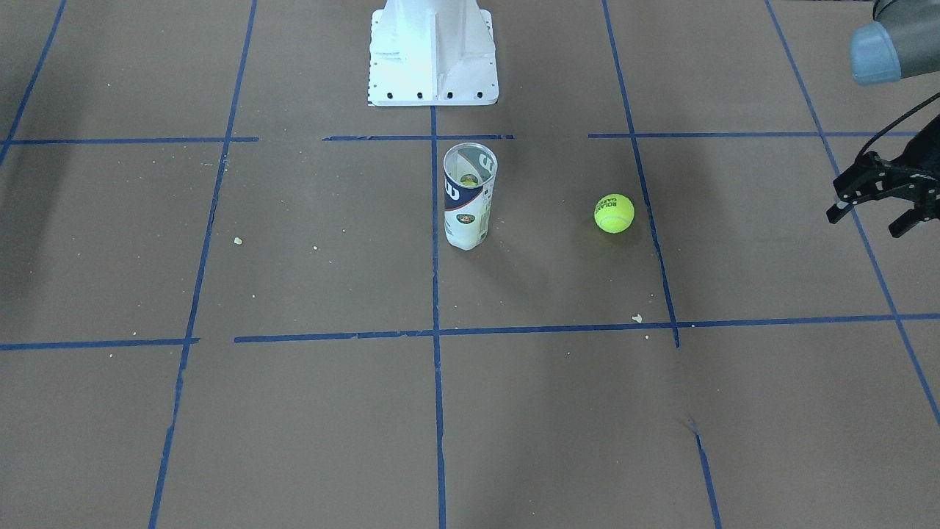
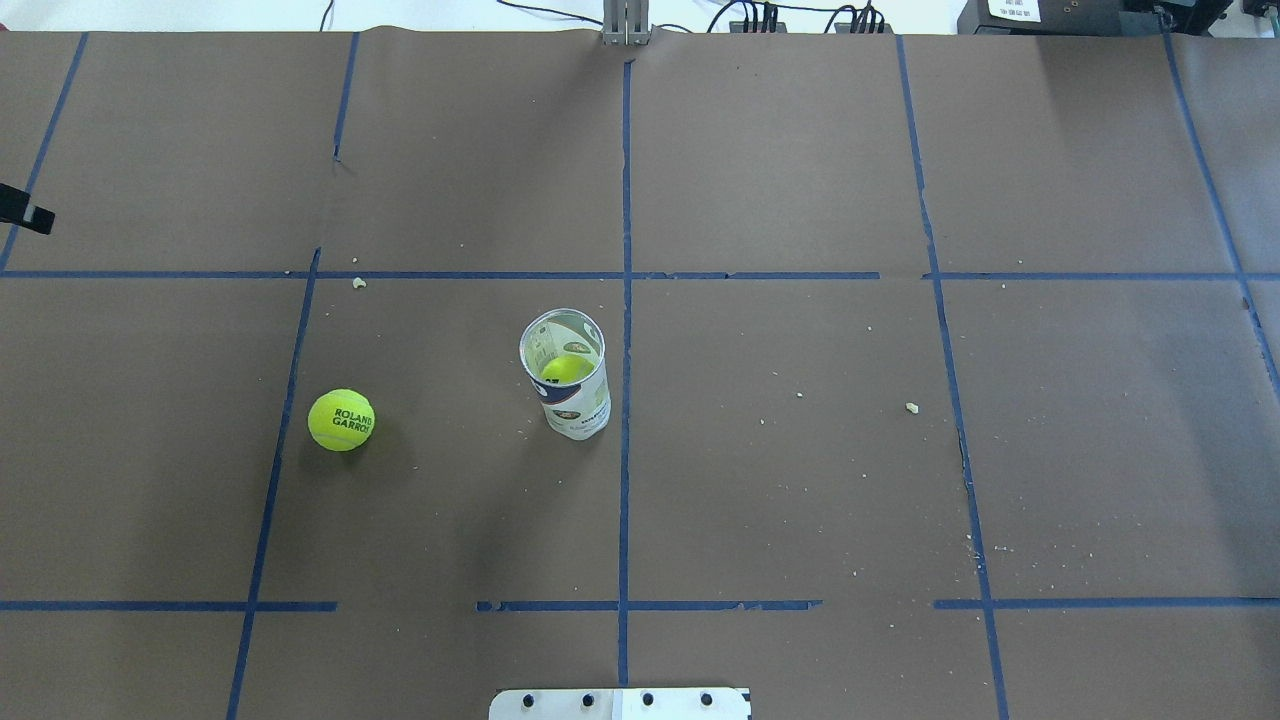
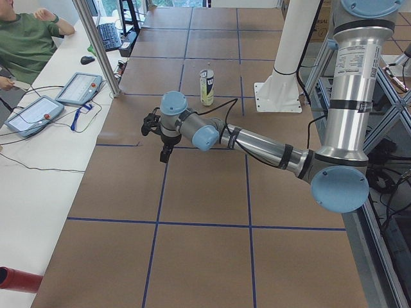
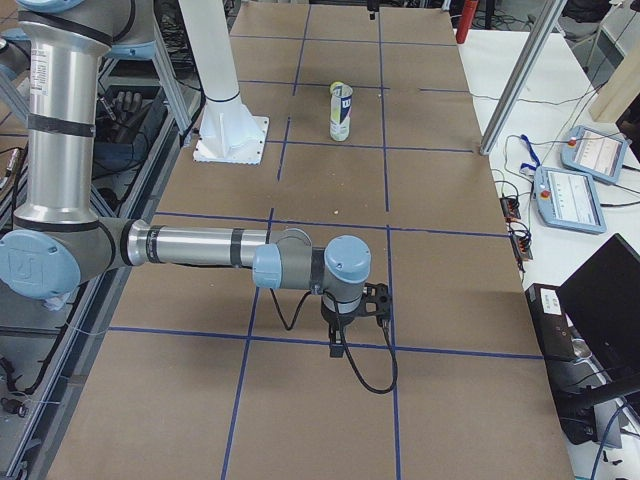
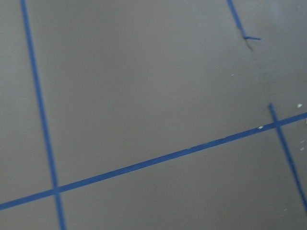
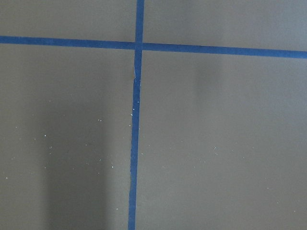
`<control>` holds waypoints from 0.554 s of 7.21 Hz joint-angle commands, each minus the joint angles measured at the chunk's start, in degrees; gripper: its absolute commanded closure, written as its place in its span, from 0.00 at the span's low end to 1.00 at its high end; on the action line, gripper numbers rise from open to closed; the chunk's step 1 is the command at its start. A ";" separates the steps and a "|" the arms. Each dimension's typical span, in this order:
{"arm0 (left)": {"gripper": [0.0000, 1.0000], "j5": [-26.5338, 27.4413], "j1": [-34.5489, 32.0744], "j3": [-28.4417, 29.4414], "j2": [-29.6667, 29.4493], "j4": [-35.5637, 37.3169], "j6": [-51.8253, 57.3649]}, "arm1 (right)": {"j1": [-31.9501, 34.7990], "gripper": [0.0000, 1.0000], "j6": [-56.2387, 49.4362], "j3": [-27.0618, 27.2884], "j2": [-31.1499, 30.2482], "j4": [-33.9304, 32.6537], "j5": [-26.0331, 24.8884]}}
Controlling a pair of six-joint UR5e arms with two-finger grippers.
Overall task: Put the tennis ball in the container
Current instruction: 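Move the left gripper down onto the loose yellow-green tennis ball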
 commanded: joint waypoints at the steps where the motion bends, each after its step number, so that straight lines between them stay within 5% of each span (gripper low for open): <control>1: 0.00 6.01 9.89 -6.03 -0.01 -1.83 -16.70 | 0.00 0.00 0.00 0.00 -0.02 0.00 0.00; 4: 0.00 19.60 24.21 -7.65 -1.77 -3.33 -31.84 | 0.00 0.00 0.00 0.00 -0.02 0.00 0.00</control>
